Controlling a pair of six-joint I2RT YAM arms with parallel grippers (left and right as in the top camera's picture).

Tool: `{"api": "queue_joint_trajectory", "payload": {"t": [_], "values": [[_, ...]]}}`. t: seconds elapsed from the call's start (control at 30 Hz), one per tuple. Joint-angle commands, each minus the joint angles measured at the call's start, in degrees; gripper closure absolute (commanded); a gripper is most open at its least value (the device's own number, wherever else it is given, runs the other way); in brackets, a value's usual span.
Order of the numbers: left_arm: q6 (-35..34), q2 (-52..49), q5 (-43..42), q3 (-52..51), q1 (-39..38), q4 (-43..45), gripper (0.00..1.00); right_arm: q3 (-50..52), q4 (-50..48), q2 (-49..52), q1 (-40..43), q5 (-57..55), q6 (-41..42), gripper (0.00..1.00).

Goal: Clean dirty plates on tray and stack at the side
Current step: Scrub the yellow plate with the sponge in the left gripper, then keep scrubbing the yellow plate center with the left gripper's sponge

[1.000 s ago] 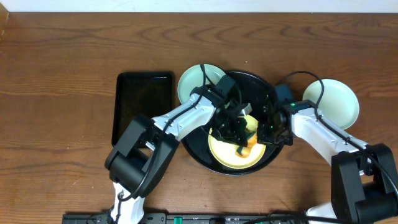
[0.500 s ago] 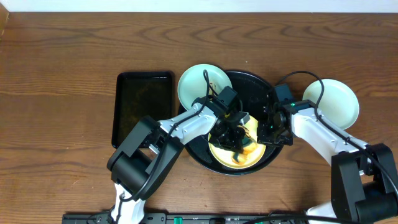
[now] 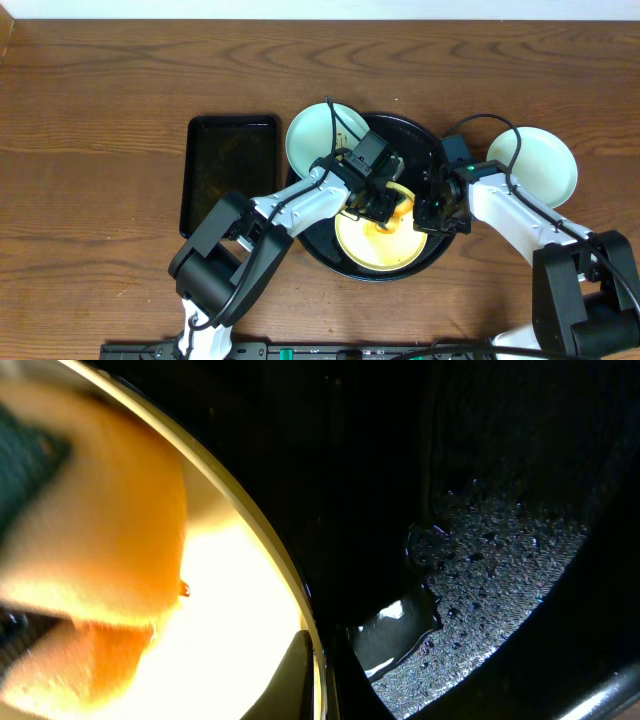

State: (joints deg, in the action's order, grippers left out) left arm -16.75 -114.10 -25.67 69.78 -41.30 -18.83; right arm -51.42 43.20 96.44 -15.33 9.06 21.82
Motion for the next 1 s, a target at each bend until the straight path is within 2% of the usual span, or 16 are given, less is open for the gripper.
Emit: {"api": "queue_joint_trajectory", "payload": {"t": [0.0, 0.23, 0.37, 0.6, 0.97], "values": [[-0.1, -1.7, 11.2, -0.5, 0.9, 0.3, 0.92, 1.2, 0.8, 1.3, 0.8, -8.6, 0.0, 0.99], [-0.1, 0.2, 19.2, 0.3, 1.1, -6.1, 0.93, 1.2, 1.0, 1.3, 0.8, -8.6, 0.0, 0.99], [-0.6, 3.1, 19.3, 0.3, 1.0, -8.5, 0.93, 1.2, 1.0, 1.3, 0.8, -8.6, 0.0, 0.99], [2.5, 5.9, 4.4, 0.3, -1.1, -9.6, 0.92, 1.2, 1.0, 1.3, 0.8, -8.6, 0.0, 0.99], [2.7, 5.7, 3.8, 0.2, -7.8, -7.8, 0.92, 1.2, 1.0, 1.3, 0.8, -8.6, 0.0, 0.99]]}}
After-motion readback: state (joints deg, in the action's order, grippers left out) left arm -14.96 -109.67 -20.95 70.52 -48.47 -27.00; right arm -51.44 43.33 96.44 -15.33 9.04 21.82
